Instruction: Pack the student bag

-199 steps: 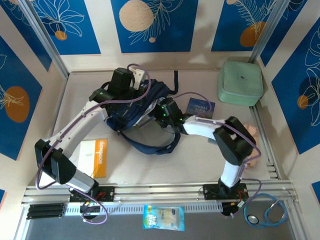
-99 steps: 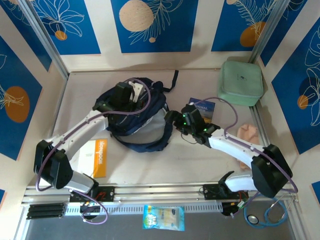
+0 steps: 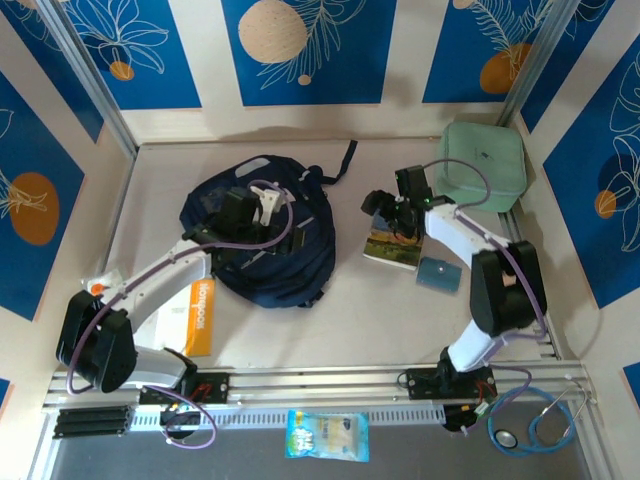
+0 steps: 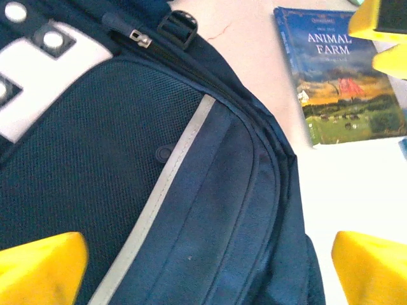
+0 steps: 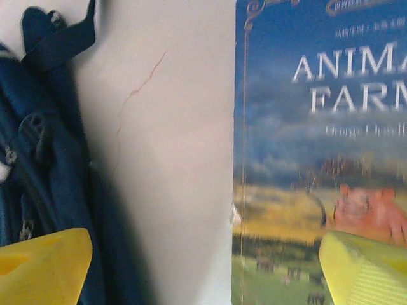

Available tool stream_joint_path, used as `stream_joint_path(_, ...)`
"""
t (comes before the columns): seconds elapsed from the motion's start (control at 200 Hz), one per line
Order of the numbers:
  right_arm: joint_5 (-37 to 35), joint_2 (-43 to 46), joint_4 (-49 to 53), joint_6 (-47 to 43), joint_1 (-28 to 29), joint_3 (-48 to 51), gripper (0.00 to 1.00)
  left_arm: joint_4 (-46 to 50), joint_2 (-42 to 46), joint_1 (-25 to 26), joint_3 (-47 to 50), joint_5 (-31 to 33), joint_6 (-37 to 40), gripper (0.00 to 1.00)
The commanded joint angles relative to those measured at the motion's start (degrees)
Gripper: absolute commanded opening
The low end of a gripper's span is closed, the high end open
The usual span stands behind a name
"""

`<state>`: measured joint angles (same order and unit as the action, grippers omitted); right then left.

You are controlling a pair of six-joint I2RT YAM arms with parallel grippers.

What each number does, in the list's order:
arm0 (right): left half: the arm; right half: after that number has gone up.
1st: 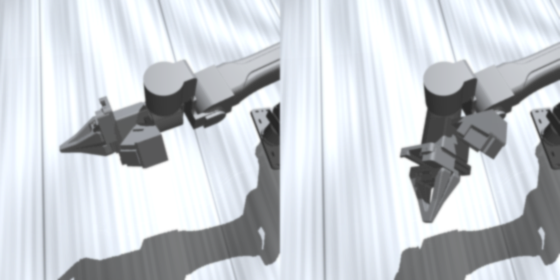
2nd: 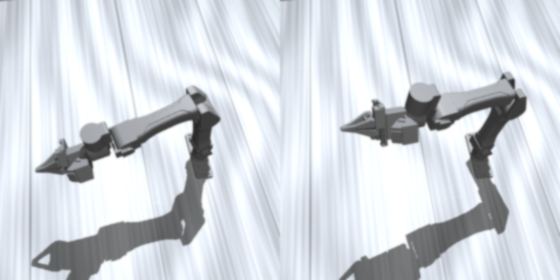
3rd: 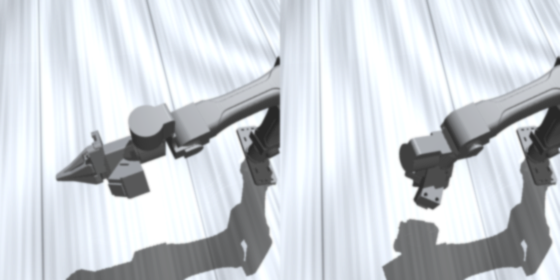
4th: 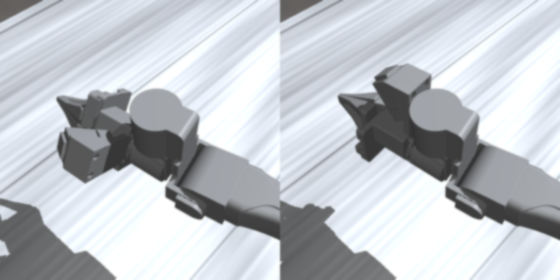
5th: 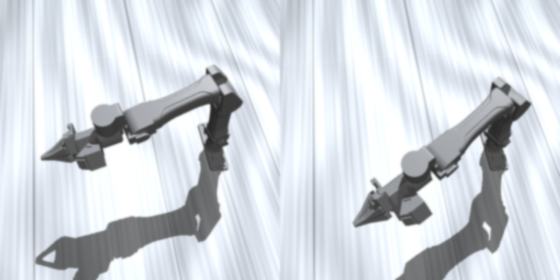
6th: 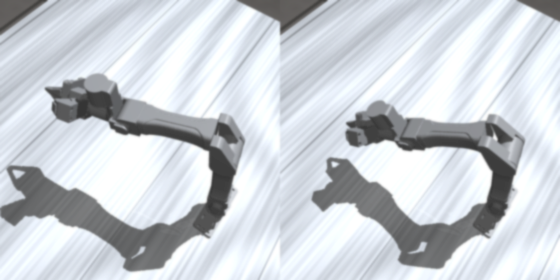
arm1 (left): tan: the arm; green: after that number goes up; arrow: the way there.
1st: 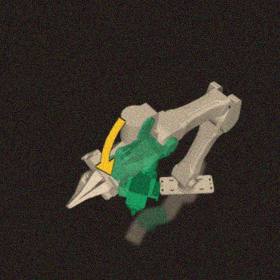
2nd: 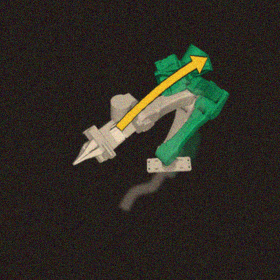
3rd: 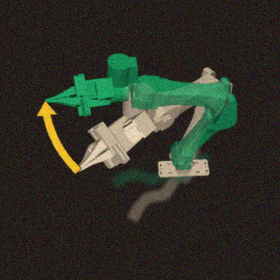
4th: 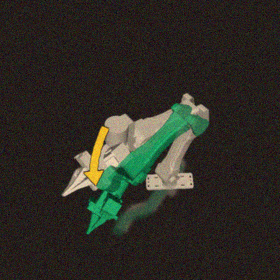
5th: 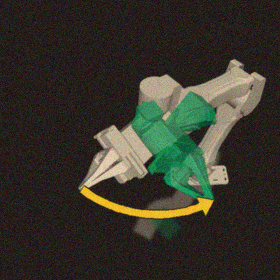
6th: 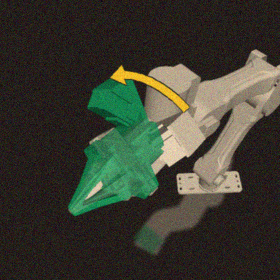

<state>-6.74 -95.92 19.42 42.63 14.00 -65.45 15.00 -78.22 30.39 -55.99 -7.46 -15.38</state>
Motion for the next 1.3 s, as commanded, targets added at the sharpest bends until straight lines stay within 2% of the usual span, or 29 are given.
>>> stream_joint_path(0.0, 2.89, -6.88, 6.58, -3.39, -1.85, -6.69, 0.91, -2.68, 2.18, -0.4, 0.79, -0.35, -3.43, 1.0)
stream_joint_path(0.11, 3.3, -12.27, 9.23, -3.61, -2.33, -11.32, 0.9, -2.09, 2.12, -0.34, 0.32, -0.54, -4.48, 1.0)
stream_joint_path(0.25, 4.3, -15.19, 10.13, -3.4, -2.11, -12.44, 0.88, -0.28, 1.03, -0.38, -1.67, -2.23, -4.79, 1.0)
stream_joint_path(0.425, 5.75, -14.92, 11.3, -0.98, -1.4, -9.06, 0.87, 1.86, -1.33, -0.37, -4.42, -2.44, -7.21, 1.0)
stream_joint_path(0.63, 9.59, -11.22, 12.79, 2.05, 0.95, -2.2, 0.85, 2.57, -5.26, 0.84, -8.47, -5.99, -8.93, 1.0)
stream_joint_path(0.785, 10.07, -5.11, 12.16, 5.68, 4.39, 4.65, 0.85, 2.27, -8.98, 2.37, -11.73, -7.22, -11.38, 1.0)
stream_joint_path(0.96, 9.0, 4.89, 7.33, 16.64, 10.11, 16.3, 0.86, 2.31, -13.29, 5.17, -14.65, -7.3, -15.5, 1.0)
stream_joint_path(1.065, 9.14, 11.83, 3.67, 21.99, 11.22, 21.98, 0.86, 0.94, -15.5, 7.21, -15.61, -8.15, -17.84, 1.0)
stream_joint_path(1.15, 12.04, 16.94, 3.24, 19.31, 9.09, 22.14, 0.86, -0.07, -17.08, 8.85, -16.38, -9.02, -19.47, 1.0)
stream_joint_path(1.296, 13.09, 22.69, 9.25, 9.61, 2.28, 18.82, 0.86, -1.51, -18.63, 11.8, -16.66, -9.24, -23.25, 0.97)
